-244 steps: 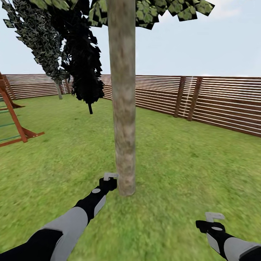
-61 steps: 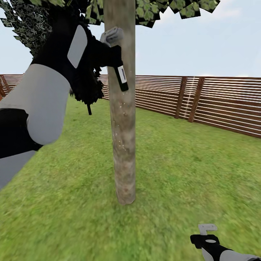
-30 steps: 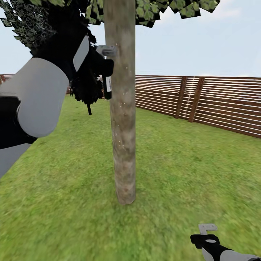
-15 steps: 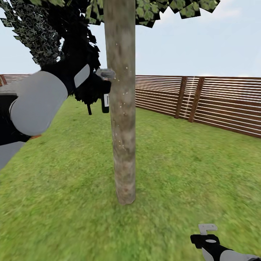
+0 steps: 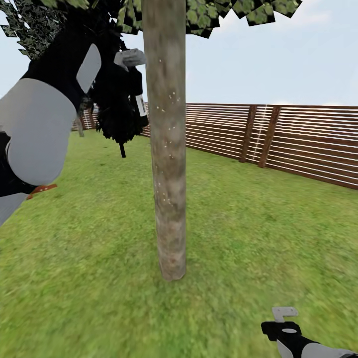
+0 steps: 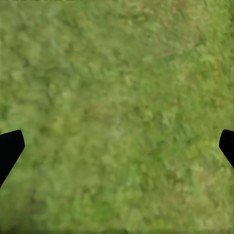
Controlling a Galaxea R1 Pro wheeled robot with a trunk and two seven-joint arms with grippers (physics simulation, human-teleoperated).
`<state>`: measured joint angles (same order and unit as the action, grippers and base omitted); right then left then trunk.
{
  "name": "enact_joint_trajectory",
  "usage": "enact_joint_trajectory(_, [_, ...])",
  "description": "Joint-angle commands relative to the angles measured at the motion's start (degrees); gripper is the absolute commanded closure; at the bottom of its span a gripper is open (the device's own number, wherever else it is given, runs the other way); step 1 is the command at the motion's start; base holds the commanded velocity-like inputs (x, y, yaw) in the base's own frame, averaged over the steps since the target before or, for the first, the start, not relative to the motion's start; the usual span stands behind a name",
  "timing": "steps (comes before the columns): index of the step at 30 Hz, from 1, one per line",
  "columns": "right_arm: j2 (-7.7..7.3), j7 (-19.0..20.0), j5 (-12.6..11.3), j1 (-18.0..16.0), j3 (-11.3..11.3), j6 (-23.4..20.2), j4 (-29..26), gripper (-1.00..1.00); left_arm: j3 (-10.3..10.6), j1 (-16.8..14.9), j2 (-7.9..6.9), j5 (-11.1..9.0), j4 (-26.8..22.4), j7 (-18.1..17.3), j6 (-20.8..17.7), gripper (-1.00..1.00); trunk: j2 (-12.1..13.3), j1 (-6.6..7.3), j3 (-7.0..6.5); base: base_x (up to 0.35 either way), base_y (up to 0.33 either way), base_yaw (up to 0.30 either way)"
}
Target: In the garden, pick up the pesticide atomizer on the floor and spray pesticide onto both trees until each tree trunk is fully covered.
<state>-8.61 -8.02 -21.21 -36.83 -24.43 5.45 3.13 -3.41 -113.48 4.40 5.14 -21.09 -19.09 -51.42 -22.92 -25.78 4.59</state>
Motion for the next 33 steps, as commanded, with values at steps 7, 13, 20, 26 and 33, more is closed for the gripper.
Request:
enact_joint_trajectory(7, [0.00,0.00,0.02,-0.01,0.00,0.00,0.02,-1.00,0.07,-0.01,-0.12,0.12,-3.13,-0.07,-0.43,1.00,0.00,0.00,0.00,0.000,0.000,0.000])
enact_joint_trajectory(13, [0.00,0.00,-0.01,0.00,0.00,0.00,0.03,-1.00,0.07,-0.03,-1.31,0.15,-8.86,-0.07,-4.49,1.00,0.00,0.00,0.00,0.000,0.000,0.000])
enact_joint_trajectory(20, [-0.07,-0.02,-0.03,0.00,0.04,-0.05,0.02,-1.00,-0.12,-0.04,-1.88,0.13,-4.62,0.01,-5.02,1.00,0.00,0.00,0.00,0.000,0.000,0.000])
enact_joint_trajectory(26, [-0.14,0.10,0.01,0.35,0.00,-0.26,0.03,-1.00,-0.43,-0.02,-4.17,0.13,5.36,0.04,-1.47,1.00,0.00,0.00,0.00,0.000,0.000,0.000])
enact_joint_trajectory(33, [0.00,0.20,0.02,0.44,-0.08,-0.26,0.03,-1.00,-0.44,0.01,-4.14,-0.04,16.97,0.09,5.87,1.00,0.00,0.00,0.00,0.000,0.000,0.000])
